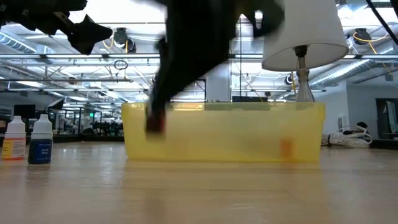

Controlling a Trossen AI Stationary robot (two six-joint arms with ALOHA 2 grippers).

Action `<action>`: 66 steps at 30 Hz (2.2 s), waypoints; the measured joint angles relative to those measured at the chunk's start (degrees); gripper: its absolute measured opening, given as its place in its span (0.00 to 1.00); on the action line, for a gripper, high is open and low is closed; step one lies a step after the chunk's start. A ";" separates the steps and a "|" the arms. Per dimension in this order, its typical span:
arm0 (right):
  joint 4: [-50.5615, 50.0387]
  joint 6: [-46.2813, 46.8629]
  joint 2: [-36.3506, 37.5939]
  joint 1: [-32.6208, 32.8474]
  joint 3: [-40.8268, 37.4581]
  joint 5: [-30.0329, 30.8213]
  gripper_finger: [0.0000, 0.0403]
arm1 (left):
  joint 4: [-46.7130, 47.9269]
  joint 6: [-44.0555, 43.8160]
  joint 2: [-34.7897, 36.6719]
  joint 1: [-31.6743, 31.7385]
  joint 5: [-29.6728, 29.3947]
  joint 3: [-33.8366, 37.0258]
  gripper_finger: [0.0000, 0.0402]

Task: Pick & Place food coloring
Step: Put the small red food coloring bottle into the yellow container, then put the small yellow food coloring bottle into the yellow container

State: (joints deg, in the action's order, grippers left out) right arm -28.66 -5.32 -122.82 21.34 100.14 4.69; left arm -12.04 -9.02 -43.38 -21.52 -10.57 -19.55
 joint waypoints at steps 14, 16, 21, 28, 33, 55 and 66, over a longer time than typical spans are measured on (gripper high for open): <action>-10.58 6.17 16.45 -5.62 -7.30 1.83 0.11 | 0.86 -0.38 -0.11 0.00 0.00 0.00 0.77; -8.72 7.25 17.52 -6.64 -11.26 1.01 0.11 | 1.07 -0.37 -0.11 0.00 0.00 0.00 0.77; -1.58 10.02 18.82 -8.59 -21.32 -0.53 0.11 | 1.48 -0.31 -0.11 0.00 0.00 0.00 0.77; 1.50 13.66 18.96 -8.10 -27.49 -4.80 0.11 | 1.60 -0.26 -0.11 0.00 0.00 0.00 0.77; 1.58 14.97 18.99 -8.02 -29.00 -6.49 0.11 | 1.60 -0.20 -0.11 0.00 0.00 0.00 0.77; 7.04 15.07 19.38 -8.50 -33.14 -8.01 0.33 | 1.54 -0.20 -0.11 0.00 -0.02 0.00 0.77; 7.65 15.15 33.72 -8.50 -32.48 -7.93 0.32 | 1.89 -2.05 -0.11 0.00 0.00 0.00 0.77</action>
State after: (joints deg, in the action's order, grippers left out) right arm -21.00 9.82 -89.10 12.84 67.66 -3.23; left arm -10.15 -11.07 -43.48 -21.52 -10.57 -19.55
